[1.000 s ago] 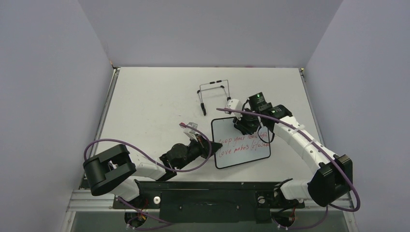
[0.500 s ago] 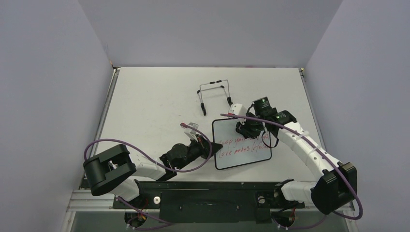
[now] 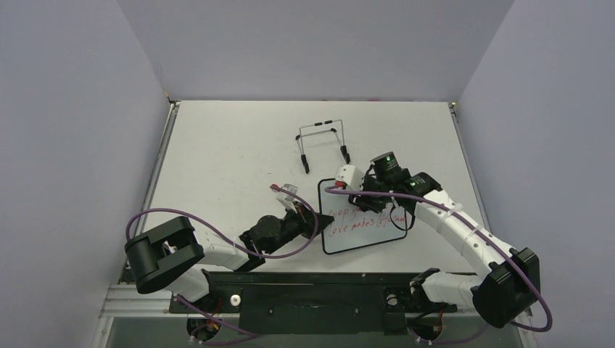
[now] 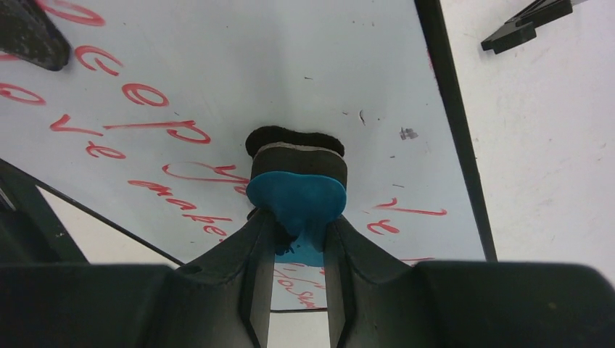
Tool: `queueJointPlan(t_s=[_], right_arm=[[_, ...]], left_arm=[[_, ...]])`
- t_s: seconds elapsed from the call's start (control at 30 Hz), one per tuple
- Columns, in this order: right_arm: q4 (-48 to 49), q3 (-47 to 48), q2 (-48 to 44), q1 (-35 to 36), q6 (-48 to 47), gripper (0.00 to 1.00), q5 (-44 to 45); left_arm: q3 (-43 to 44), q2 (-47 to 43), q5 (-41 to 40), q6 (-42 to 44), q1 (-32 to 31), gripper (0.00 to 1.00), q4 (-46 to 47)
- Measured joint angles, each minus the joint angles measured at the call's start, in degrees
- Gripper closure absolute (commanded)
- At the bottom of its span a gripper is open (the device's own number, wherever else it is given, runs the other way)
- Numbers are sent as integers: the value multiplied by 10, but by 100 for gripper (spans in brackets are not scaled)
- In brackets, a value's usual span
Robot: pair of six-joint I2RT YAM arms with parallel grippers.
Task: Erase the whiteboard
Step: Erase the whiteboard at the center of the board.
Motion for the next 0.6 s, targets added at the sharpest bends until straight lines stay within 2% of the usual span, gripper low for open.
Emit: queueJointPlan(t_s=[0.3,0.47,0.6], right_arm=[[-15,11,12,-57,-2,100,-20],[-29,67,49,-54,9,100,-19],[-19,58,43,-33,0,100,-10]], left_arm=[[0,0,7,3,0,100,-2],[0,0,5,3,0,100,5],[0,0,4,2,0,100,5]])
